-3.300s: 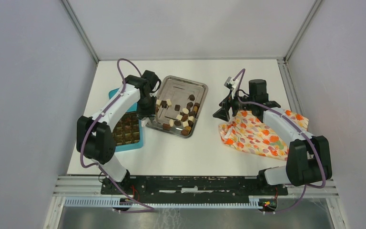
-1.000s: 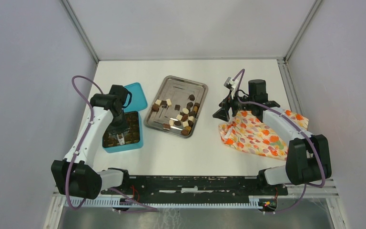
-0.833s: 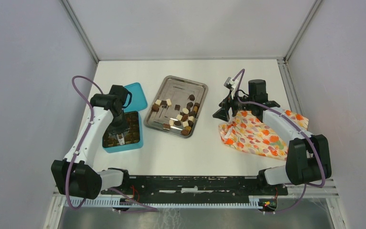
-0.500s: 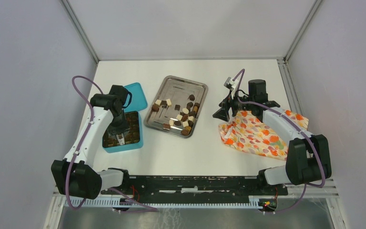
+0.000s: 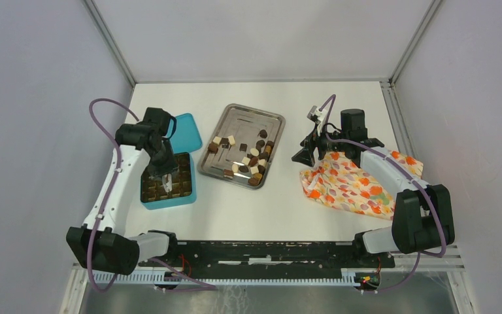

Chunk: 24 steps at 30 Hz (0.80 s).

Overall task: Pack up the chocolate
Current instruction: Pick up the fake chocolate from the plate.

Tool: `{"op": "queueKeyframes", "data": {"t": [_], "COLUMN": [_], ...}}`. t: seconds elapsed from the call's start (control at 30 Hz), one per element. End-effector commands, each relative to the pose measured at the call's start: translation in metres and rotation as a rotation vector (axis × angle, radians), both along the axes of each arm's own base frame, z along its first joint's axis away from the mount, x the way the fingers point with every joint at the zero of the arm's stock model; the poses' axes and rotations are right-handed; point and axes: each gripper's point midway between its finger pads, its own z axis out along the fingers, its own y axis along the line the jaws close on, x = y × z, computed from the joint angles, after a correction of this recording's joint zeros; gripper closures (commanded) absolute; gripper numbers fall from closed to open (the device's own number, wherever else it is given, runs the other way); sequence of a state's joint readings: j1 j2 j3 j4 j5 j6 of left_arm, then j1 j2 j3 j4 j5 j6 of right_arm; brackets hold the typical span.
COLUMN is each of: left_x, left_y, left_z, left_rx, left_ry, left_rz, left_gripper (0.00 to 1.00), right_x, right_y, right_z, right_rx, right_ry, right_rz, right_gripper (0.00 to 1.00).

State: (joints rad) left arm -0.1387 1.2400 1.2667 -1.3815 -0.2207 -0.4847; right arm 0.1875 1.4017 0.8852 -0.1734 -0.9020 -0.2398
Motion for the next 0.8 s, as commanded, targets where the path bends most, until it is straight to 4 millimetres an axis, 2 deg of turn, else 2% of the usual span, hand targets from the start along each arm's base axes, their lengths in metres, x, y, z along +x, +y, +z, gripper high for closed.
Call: {"op": "queueKeyframes", "data": {"t": [0.0,0.13,0.33,0.6,0.77], "left_x": [0.026,0.039,0.058,0.081,0.098], "left_y": [-0.043,-0.078,-0.115,-0.152,-0.154], "left_z": [0.036,0.043,0.048,0.02,-0.005], "left_rx": [-0.243,-0.417,-0.503,-0.454,-0.329], "left_ry": [-0.191,-0.254,-0.313,-0.235,-0.153], "left_rz": [-0.061,-0.11,-0.158,-0.255,-0.294], "left_gripper": [0.61,0.62,0.63,0.63,0.62], "right_x": [0.002,0.002,0.002,0.002,0.002], "right_y": [0.002,0.002,0.002,0.002,0.001], "right_z": [0.008,0.008,0.008,0.009,0.01], "right_rx": [0.018,0.019,0.017,0.018,0.012], "right_ry": [-0.042,-0.042,-0.044,-0.045,-0.054], "right_rz": [0.015,0.016,0.015,0.014,0.012], "right_gripper": [0.17,0.16,0.17,0.17,0.16]}}
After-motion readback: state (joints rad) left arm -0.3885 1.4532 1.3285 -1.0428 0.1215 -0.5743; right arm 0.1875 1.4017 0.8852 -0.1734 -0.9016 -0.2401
